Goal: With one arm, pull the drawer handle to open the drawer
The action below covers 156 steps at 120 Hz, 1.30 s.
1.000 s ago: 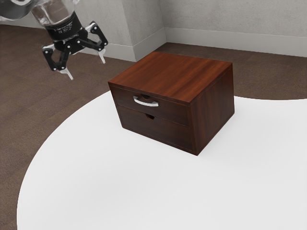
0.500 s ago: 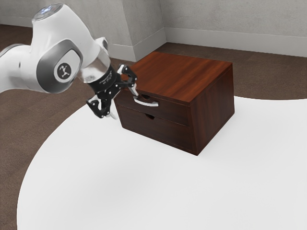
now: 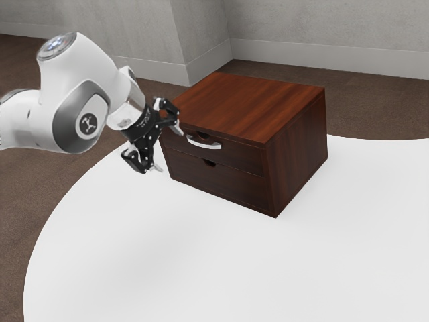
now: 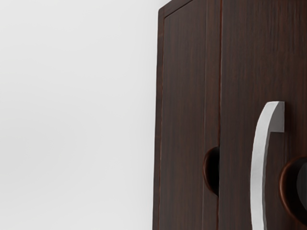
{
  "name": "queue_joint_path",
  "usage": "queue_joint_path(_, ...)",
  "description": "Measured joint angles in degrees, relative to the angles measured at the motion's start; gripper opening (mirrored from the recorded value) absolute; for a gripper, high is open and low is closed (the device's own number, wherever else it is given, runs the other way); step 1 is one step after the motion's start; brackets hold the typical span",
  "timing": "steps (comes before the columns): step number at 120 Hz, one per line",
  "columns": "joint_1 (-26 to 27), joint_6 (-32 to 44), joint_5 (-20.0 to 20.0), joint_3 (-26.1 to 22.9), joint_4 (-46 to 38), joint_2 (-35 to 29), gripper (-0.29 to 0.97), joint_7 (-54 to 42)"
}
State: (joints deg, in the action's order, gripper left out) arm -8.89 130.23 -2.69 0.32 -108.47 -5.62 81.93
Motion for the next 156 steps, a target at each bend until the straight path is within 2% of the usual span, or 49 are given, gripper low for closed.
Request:
queue_joint_path(55, 0.12, 4.88, 0.12, -0.41, 0.11, 3.32, 0.68, 3.64)
queue_joint_path(156, 0.23, 7.7, 0.06, -0.43, 4.01, 8.73, 0.68, 5.92)
